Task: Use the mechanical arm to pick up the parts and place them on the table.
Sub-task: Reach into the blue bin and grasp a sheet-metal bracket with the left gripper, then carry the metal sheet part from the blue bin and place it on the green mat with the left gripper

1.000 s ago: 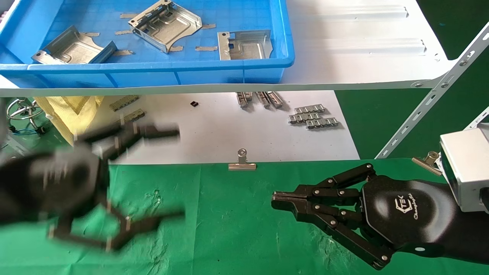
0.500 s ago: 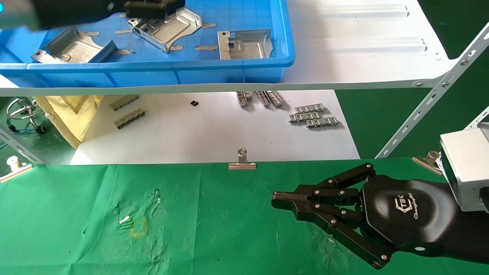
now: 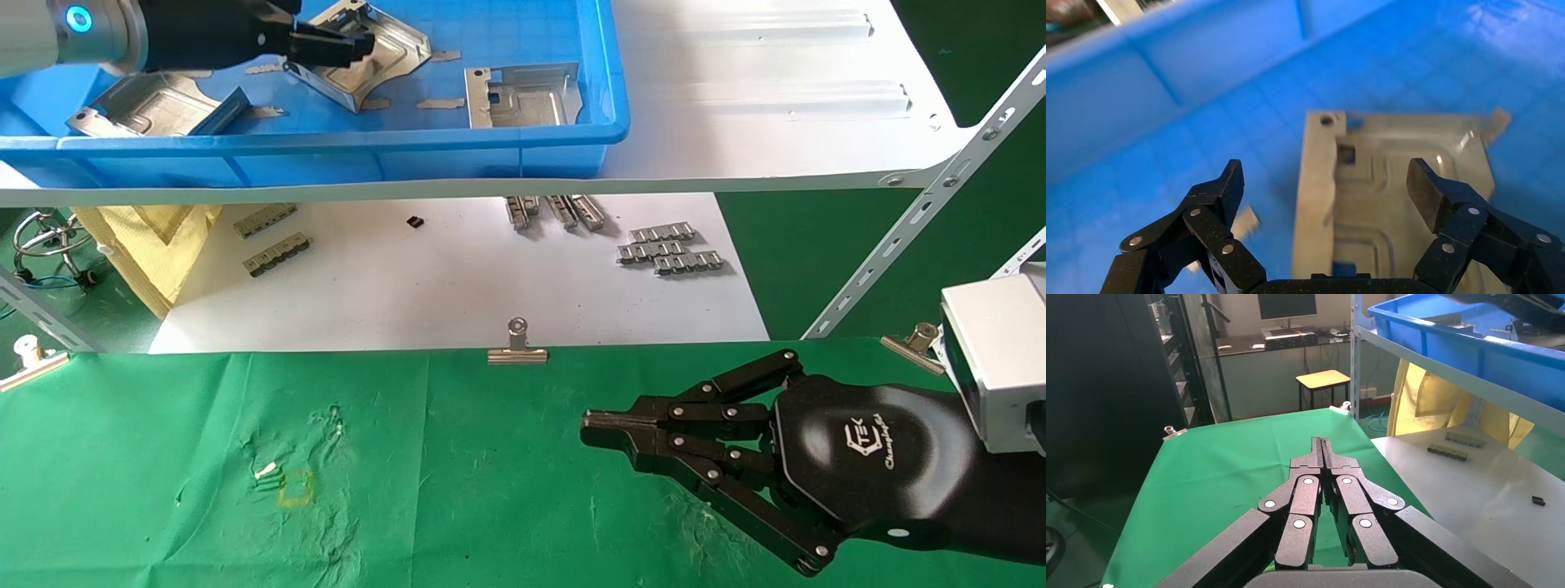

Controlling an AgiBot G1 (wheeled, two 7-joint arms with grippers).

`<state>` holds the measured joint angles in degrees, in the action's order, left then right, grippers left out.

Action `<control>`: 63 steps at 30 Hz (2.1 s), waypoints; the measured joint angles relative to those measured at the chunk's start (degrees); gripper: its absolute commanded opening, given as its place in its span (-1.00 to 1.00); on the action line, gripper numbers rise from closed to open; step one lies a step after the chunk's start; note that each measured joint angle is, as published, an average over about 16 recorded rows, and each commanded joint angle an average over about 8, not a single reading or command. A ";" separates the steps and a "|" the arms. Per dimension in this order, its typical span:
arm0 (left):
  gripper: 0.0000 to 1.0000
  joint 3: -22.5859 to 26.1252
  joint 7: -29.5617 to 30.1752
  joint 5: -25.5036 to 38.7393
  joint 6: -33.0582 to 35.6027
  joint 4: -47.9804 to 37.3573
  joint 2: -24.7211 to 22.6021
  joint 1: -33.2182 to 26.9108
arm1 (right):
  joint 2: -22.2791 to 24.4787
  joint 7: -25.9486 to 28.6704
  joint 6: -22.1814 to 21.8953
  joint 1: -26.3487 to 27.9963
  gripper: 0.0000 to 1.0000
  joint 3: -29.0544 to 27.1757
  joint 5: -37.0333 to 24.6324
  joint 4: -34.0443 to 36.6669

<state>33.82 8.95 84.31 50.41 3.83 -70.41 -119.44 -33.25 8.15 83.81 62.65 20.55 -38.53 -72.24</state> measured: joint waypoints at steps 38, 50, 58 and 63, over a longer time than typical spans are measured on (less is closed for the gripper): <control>-1.00 -0.55 -3.28 -0.79 2.17 -2.64 2.24 -2.34 | 0.01 -0.01 -0.01 0.01 0.31 0.02 0.01 0.00; -1.00 -3.40 -9.34 -5.20 16.31 0.24 7.12 -2.80 | 0.01 -0.01 -0.01 0.01 1.00 0.03 0.02 0.00; -1.00 -5.24 -16.79 -8.45 30.44 2.40 11.52 -1.49 | 0.01 -0.01 -0.01 0.01 1.00 0.03 0.02 0.00; -1.00 -5.75 -22.05 -10.52 37.03 4.88 14.33 0.38 | 0.01 -0.02 -0.01 0.01 1.00 0.03 0.02 0.00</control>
<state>28.07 -13.11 73.79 87.43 8.72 -56.08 -119.06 -33.24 8.13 83.80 62.66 20.58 -38.50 -72.24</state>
